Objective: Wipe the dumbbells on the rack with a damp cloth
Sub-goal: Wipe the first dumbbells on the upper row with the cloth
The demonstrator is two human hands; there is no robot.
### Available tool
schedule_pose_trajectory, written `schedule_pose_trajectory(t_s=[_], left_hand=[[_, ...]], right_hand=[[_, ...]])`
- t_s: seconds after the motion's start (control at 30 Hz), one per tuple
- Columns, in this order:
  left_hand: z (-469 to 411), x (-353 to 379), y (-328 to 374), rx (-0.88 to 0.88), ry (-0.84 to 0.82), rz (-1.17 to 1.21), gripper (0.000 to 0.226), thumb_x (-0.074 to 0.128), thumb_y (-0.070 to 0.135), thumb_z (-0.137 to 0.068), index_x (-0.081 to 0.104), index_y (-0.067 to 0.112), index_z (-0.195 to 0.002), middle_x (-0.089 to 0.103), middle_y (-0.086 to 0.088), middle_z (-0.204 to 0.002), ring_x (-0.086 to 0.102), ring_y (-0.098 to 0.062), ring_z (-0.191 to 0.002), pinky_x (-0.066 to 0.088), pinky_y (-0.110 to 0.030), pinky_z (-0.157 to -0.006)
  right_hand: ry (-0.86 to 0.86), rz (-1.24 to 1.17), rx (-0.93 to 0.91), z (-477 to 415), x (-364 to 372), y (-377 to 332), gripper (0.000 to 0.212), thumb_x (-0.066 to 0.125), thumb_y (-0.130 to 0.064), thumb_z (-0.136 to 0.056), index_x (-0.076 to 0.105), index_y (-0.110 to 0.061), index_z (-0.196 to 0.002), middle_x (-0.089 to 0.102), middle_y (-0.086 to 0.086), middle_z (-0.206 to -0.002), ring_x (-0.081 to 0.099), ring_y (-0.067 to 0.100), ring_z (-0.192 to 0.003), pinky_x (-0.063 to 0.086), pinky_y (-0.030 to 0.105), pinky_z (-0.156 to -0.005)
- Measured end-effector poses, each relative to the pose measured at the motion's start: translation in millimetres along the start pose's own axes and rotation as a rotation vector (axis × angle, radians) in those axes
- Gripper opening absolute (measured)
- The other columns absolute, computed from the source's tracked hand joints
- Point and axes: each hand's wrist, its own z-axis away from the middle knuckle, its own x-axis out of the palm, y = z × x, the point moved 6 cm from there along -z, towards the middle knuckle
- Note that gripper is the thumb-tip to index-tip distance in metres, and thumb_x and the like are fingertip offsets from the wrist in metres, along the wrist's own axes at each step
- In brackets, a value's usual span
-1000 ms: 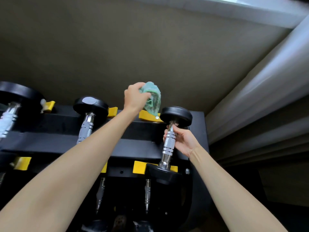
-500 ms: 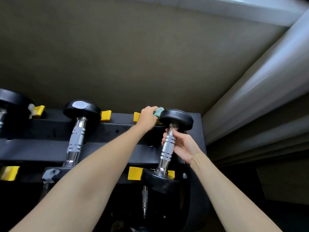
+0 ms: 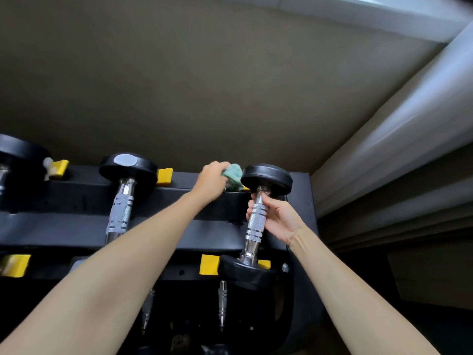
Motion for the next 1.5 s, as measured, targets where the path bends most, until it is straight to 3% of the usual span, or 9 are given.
schedule_pose_trajectory(t_s=[0.23, 0.43, 0.57, 0.63, 0.7, 0.9, 1.07, 1.33, 1.5], left_hand=[[-2, 25, 14, 0.124, -0.281, -0.127, 0.032, 0.044, 0.001, -0.093, 0.058, 0.008, -0.121, 0.053, -0.020, -0.117, 0.047, -0.035, -0.114, 0.034, -0.033, -0.091], [11, 29, 20, 0.325, -0.238, -0.207, 0.055, 0.041, -0.011, -0.088, 0.049, 0.015, -0.135, 0.050, -0.013, -0.123, 0.043, -0.031, -0.108, 0.028, -0.024, -0.088], [30, 20, 16, 0.557, -0.200, -0.364, 0.055, 0.046, -0.021, -0.071, 0.059, 0.006, -0.118, 0.055, -0.019, -0.111, 0.050, -0.035, -0.094, 0.046, -0.045, -0.079], [34, 13, -2, 0.601, -0.190, -0.419, 0.058, 0.053, -0.023, -0.059, 0.058, 0.008, -0.108, 0.059, -0.019, -0.101, 0.055, -0.037, -0.087, 0.053, -0.046, -0.064], [39, 1, -11, 0.618, -0.171, -0.469, 0.064, 0.057, -0.022, -0.057, 0.051, 0.016, -0.108, 0.059, -0.017, -0.101, 0.051, -0.032, -0.088, 0.055, -0.042, -0.062], [41, -31, -17, 0.343, -0.184, -0.515, 0.049, 0.044, -0.006, -0.081, 0.053, 0.011, -0.126, 0.047, -0.009, -0.120, 0.042, -0.027, -0.106, 0.042, -0.040, -0.089], [38, -75, -29, -0.015, 0.204, -0.259, 0.044, 0.042, -0.006, -0.081, 0.055, 0.007, -0.120, 0.048, -0.017, -0.113, 0.044, -0.035, -0.105, 0.038, -0.039, -0.087], [47, -77, -36, -0.139, 0.217, -0.130, 0.038, 0.045, -0.002, -0.080, 0.058, 0.009, -0.114, 0.049, -0.017, -0.109, 0.048, -0.035, -0.103, 0.033, -0.031, -0.077], [62, -74, -35, -0.214, 0.195, -0.004, 0.033, 0.052, 0.001, -0.078, 0.062, 0.012, -0.107, 0.054, -0.011, -0.102, 0.051, -0.031, -0.093, 0.035, -0.028, -0.073]], right_hand=[[0.009, 0.011, -0.007, -1, -3, 0, 0.027, 0.055, -0.020, -0.078, 0.056, 0.000, -0.098, 0.057, 0.008, -0.074, 0.059, 0.016, -0.061, 0.055, 0.030, -0.067], [0.009, -0.012, -0.035, 5, -9, -3, 0.024, 0.053, -0.019, -0.080, 0.056, -0.001, -0.096, 0.056, 0.009, -0.076, 0.057, 0.017, -0.063, 0.054, 0.031, -0.068], [0.018, -0.007, -0.039, 6, -10, -3, 0.023, 0.053, -0.019, -0.081, 0.056, -0.002, -0.096, 0.055, 0.009, -0.076, 0.058, 0.017, -0.063, 0.052, 0.032, -0.070], [0.015, 0.003, -0.033, 5, -7, -2, 0.023, 0.053, -0.019, -0.080, 0.055, -0.002, -0.095, 0.055, 0.008, -0.075, 0.058, 0.017, -0.062, 0.052, 0.031, -0.070], [0.003, 0.023, -0.021, 3, -1, -1, 0.022, 0.053, -0.019, -0.081, 0.055, -0.002, -0.094, 0.056, 0.008, -0.072, 0.057, 0.016, -0.061, 0.054, 0.030, -0.068], [0.030, 0.126, 0.046, -11, 18, 7, 0.018, 0.043, -0.018, -0.097, 0.053, -0.003, -0.094, 0.058, 0.007, -0.065, 0.057, 0.016, -0.057, 0.052, 0.030, -0.066], [0.064, 0.155, 0.096, -25, 27, 13, 0.021, 0.044, -0.020, -0.098, 0.053, -0.002, -0.092, 0.055, 0.011, -0.070, 0.059, 0.016, -0.051, 0.056, 0.027, -0.058], [0.068, 0.203, 0.124, -25, 32, 11, 0.017, 0.046, -0.019, -0.098, 0.051, -0.002, -0.097, 0.056, 0.012, -0.072, 0.061, 0.017, -0.056, 0.058, 0.027, -0.061], [0.083, 0.455, 0.105, -17, 34, 6, 0.026, 0.042, -0.026, -0.100, 0.051, -0.001, -0.104, 0.062, 0.013, -0.085, 0.065, 0.018, -0.074, 0.055, 0.028, -0.066]])
